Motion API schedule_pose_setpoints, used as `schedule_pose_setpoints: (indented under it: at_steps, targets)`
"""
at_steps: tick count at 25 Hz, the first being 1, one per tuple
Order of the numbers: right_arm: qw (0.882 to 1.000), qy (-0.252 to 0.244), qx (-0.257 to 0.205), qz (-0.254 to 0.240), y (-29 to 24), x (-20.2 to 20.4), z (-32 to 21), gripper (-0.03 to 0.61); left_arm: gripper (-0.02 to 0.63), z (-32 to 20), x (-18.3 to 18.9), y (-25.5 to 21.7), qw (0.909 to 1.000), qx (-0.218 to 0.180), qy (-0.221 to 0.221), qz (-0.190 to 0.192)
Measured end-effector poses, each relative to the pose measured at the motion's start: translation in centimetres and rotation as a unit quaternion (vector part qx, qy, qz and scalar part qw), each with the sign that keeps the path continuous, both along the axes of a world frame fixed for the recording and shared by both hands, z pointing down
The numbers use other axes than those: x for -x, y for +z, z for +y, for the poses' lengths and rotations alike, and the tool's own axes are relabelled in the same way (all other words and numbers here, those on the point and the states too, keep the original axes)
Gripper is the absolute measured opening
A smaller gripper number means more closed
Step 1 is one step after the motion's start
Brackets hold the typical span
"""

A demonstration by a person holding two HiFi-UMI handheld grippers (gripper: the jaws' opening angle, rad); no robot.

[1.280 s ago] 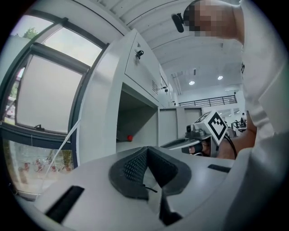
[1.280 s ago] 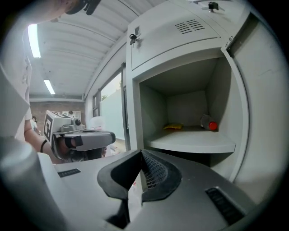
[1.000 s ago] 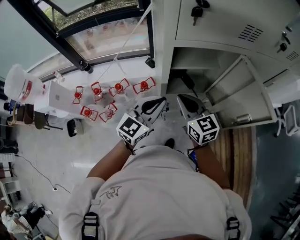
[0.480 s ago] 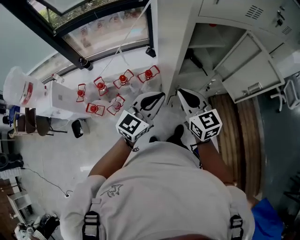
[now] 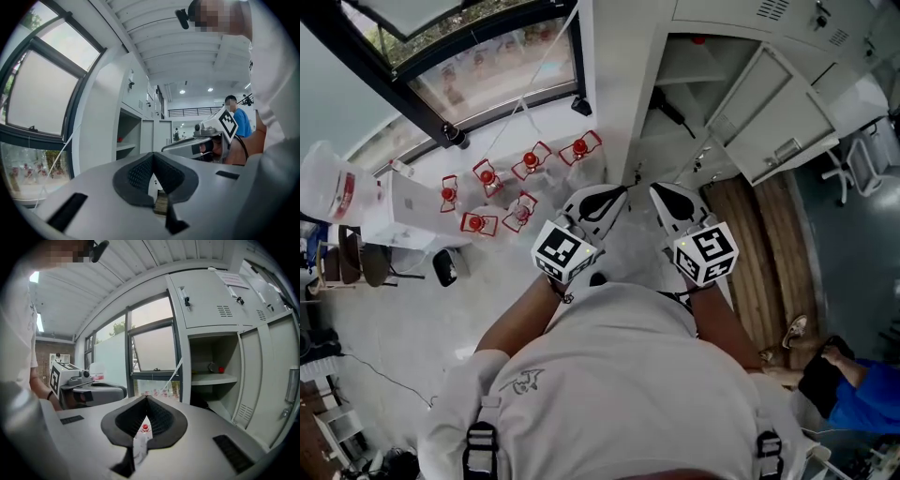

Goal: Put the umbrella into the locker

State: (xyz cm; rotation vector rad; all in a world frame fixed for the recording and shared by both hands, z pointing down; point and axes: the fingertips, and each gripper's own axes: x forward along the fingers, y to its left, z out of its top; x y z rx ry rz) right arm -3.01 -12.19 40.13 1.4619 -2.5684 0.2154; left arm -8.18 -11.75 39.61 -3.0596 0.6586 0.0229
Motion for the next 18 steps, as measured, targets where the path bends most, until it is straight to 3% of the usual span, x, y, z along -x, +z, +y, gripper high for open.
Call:
schedule_pose_setpoints:
  at_steps: [18]
  targets:
    - [0.999,-0.043,0.003,0.004,1.8,-10.0,13.6,0.041,0.011,13.6,-11.0,0.6,0.9992,-0.017,-0.035,-0.002]
